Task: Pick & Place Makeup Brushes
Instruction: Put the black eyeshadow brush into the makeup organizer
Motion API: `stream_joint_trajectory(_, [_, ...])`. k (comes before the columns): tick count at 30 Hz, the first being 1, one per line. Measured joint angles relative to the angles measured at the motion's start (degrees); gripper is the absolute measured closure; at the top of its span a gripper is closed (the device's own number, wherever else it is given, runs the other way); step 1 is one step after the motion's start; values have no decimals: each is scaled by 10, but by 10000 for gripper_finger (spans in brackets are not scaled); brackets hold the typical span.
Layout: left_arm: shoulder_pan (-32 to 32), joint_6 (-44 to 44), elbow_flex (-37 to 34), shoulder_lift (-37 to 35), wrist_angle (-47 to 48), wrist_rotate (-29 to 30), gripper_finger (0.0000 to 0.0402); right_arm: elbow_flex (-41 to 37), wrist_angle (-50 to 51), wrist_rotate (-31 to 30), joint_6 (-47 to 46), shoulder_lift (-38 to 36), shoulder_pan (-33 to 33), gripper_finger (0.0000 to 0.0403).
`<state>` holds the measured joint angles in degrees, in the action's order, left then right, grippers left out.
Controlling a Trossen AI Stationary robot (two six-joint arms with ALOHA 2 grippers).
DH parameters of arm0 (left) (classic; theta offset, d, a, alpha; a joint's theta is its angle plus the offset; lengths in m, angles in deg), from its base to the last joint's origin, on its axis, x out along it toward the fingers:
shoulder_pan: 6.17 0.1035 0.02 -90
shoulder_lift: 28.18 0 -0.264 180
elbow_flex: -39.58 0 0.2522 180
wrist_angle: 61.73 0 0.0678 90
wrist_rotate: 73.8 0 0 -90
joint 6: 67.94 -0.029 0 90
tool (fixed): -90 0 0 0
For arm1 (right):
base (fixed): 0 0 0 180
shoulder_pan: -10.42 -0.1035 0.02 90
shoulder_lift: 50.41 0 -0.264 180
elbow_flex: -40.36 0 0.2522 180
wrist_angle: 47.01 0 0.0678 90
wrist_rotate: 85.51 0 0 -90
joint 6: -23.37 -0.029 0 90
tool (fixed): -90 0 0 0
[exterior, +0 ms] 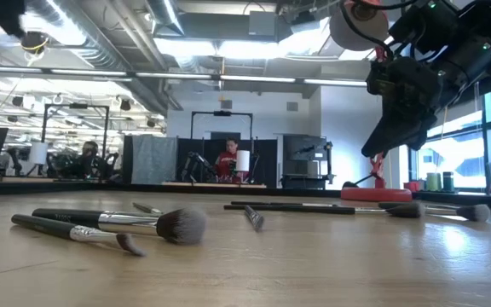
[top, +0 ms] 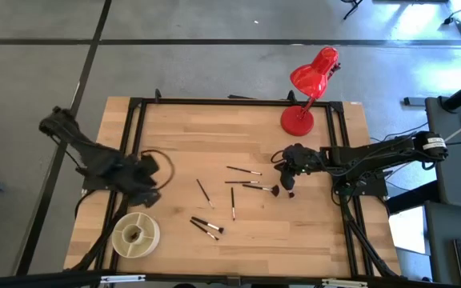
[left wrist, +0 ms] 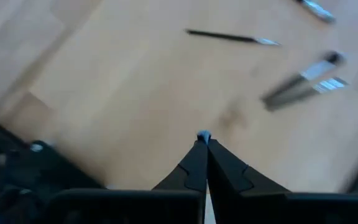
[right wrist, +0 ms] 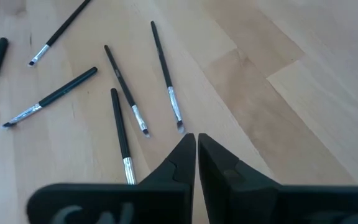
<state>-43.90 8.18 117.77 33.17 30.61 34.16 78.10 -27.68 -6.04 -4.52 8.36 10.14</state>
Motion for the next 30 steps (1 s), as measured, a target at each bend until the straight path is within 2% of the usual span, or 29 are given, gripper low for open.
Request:
stream_joint_trajectory(6, [-86, 36, 0, -52, 0, 4, 399, 0, -1, -4, -2, 0, 0, 383])
stream_joint_trajectory(16, [-151, 85, 0, -49, -26, -21, 399, 0, -5, -23, 0, 0, 0, 383])
stream_joint_trajectory(21, [-163, 96, 0, -48, -49, 27, 399, 0, -4, -24, -7, 0, 0, 383])
stream_joint_trajectory(25, [-175, 99, -2, -31, -67, 37, 398, 0, 6, -24, -17, 0, 0, 383])
stream_joint_trajectory(30, [-202, 118, -3, 23, -71, -15, 398, 0, 17, -24, -17, 0, 0, 383])
